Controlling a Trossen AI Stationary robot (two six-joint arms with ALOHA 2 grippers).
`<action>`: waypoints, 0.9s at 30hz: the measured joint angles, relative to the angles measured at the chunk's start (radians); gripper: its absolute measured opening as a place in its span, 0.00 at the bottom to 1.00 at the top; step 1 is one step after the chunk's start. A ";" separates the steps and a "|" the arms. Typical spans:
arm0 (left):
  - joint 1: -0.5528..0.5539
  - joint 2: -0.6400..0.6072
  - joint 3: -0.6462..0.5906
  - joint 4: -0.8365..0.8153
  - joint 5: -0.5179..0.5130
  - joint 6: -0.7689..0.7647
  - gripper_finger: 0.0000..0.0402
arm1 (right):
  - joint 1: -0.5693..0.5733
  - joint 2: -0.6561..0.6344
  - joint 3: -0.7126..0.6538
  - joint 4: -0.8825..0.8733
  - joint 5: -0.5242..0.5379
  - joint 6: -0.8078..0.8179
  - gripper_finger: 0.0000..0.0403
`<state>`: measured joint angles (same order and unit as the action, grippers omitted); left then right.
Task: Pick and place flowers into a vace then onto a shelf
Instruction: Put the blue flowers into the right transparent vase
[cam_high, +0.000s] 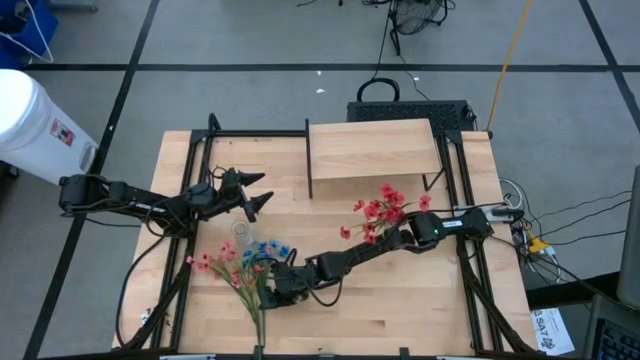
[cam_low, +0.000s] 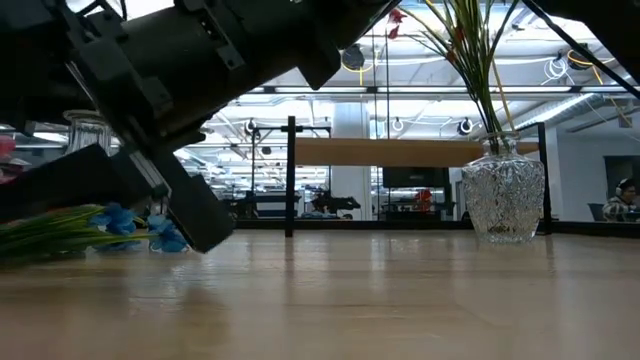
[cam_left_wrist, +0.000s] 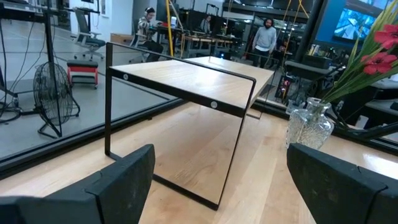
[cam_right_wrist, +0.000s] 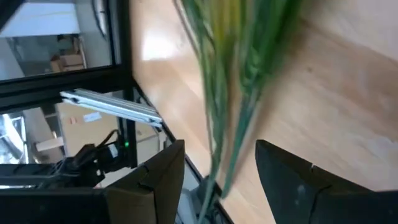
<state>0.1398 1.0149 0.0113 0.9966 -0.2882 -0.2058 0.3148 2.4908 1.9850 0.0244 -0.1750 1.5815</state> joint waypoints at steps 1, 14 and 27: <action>0.000 0.000 0.000 0.000 0.000 0.000 0.91 | -0.004 0.000 0.000 0.003 0.000 -0.015 0.46; 0.000 0.000 0.000 0.000 0.000 0.000 0.91 | -0.015 0.000 0.008 0.170 0.068 -0.193 0.46; 0.000 0.000 0.000 0.000 0.000 0.000 0.91 | -0.025 -0.001 0.008 0.177 0.096 -0.268 0.41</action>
<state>0.1398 1.0149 0.0113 0.9966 -0.2882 -0.2058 0.2896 2.4897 1.9926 0.2016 -0.0794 1.3139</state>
